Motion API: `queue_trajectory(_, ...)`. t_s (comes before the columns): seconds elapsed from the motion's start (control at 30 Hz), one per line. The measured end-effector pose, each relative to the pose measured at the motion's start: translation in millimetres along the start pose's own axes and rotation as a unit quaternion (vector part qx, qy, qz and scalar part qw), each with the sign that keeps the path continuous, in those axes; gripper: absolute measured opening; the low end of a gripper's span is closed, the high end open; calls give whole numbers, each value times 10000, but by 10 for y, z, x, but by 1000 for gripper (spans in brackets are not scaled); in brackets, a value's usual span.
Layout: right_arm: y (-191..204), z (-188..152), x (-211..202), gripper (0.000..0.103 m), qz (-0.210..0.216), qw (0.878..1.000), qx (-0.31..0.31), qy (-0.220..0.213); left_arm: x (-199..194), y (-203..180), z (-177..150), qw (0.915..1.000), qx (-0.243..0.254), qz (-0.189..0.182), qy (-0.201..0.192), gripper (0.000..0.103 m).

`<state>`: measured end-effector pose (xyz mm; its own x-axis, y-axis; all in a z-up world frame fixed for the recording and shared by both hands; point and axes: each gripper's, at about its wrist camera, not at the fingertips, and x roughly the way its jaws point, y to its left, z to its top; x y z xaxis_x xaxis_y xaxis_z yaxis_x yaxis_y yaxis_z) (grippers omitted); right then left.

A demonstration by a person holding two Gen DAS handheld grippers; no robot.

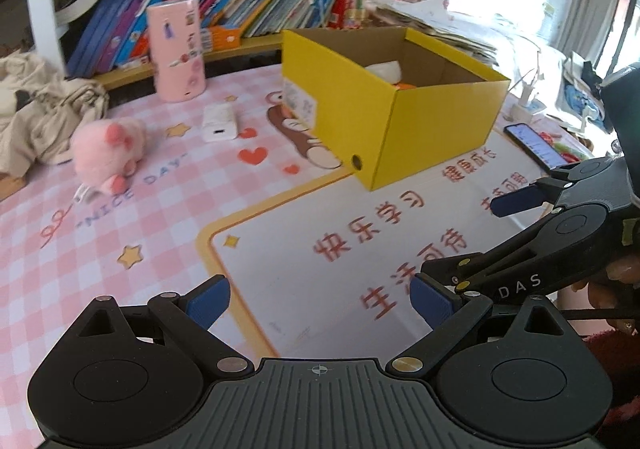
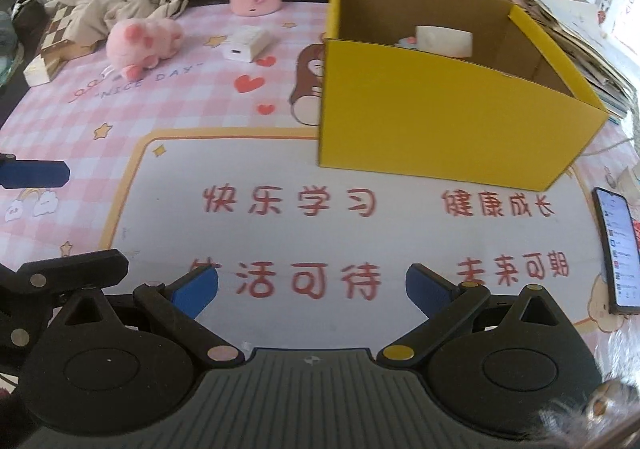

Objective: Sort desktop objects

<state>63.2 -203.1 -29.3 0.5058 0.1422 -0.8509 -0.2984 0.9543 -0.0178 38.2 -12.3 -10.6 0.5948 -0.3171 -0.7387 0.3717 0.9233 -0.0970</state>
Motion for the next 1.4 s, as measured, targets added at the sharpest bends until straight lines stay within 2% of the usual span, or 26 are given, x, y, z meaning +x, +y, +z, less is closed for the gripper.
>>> queue_trajectory(0.6,532,227,157,102,373,9972,-648,13,-250,446,-218,9969,-585,507,-135,98)
queue_trajectory(0.83,696,342,179,102,474,9941,-971,-123,-330,625,-258,9934,-848,735,-244,98)
queue_trajectory(1.2,815,532,138,102,464,9907,-1184,-489,-318,752,-237,9895,-1115,799,-464,98)
queue_trajectory(1.4,862,678,287,102,602,9880,-1341,-476,-291,865,-209,9844,-1361,985,-527,98)
